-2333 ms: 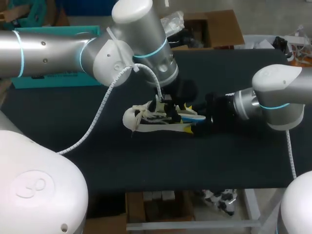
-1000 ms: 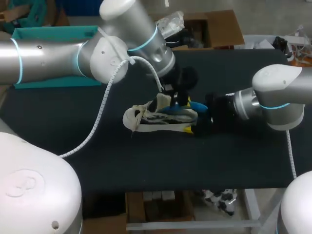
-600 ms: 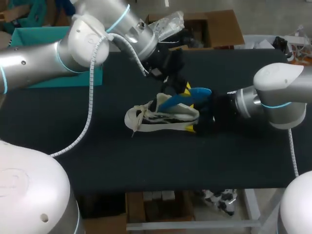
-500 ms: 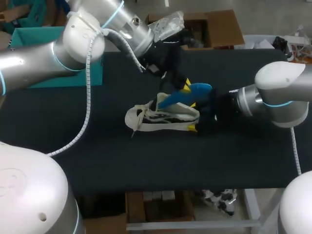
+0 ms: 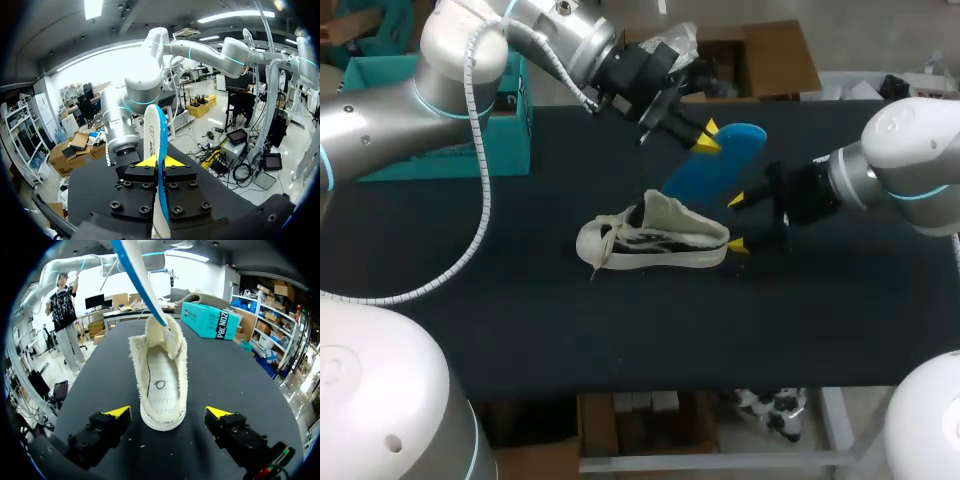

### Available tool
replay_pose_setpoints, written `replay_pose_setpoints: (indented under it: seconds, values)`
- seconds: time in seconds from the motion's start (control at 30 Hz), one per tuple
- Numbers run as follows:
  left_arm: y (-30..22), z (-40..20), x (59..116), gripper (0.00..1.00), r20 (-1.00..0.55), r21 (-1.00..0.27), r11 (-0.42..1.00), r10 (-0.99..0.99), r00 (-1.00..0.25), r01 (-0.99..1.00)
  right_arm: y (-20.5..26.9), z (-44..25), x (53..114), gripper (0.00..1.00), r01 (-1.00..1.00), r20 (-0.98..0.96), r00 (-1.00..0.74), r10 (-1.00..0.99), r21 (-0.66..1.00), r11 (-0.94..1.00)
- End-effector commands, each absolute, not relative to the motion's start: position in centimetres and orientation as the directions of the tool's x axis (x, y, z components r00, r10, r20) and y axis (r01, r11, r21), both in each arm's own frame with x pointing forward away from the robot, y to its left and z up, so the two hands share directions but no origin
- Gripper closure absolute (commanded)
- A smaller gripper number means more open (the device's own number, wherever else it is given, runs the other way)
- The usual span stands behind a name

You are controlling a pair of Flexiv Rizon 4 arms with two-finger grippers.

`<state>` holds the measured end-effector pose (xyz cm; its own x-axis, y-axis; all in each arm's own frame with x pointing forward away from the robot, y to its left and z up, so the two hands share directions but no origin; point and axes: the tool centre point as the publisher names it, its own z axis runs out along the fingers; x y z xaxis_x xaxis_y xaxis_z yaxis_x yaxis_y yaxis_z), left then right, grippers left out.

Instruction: Open the shoe tongue, take the insole out of the shoe, put the insole back into the shoe, and pack the shoe into the shoebox

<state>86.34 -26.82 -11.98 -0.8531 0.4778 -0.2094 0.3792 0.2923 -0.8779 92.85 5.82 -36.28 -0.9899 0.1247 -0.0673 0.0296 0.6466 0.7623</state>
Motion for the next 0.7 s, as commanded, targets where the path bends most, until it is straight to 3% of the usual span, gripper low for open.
replay_pose_setpoints:
  seconds: [0.03, 0.3, 0.5, 0.7]
  values:
    - [-26.2, -10.7, 87.2, 1.0, -0.207, -0.903, 0.229, 0.509, -0.836, 0.364, 5.9, -34.0, 93.1, 0.0, 0.038, -0.061, -0.993, 0.102, 0.652, 0.757]
    - [-22.1, -8.8, 87.1, 1.0, -0.238, -0.917, 0.2, 0.418, -0.877, 0.344, 6.5, -32.1, 94.7, 0.0, -0.005, -0.069, -0.997, 0.039, 0.552, 0.834]
    - [-15.6, -6.6, 86.7, 1.0, -0.209, -0.943, 0.186, 0.315, -0.926, 0.276, 7.3, -31.2, 95.6, 0.0, -0.046, -0.07, -0.997, -0.011, 0.52, 0.853]
    - [-15.6, -6.6, 86.7, 1.0, -0.209, -0.943, 0.186, 0.315, -0.926, 0.276, 8.0, -30.8, 95.9, 0.0, -0.075, -0.079, -0.996, -0.041, 0.496, 0.865]
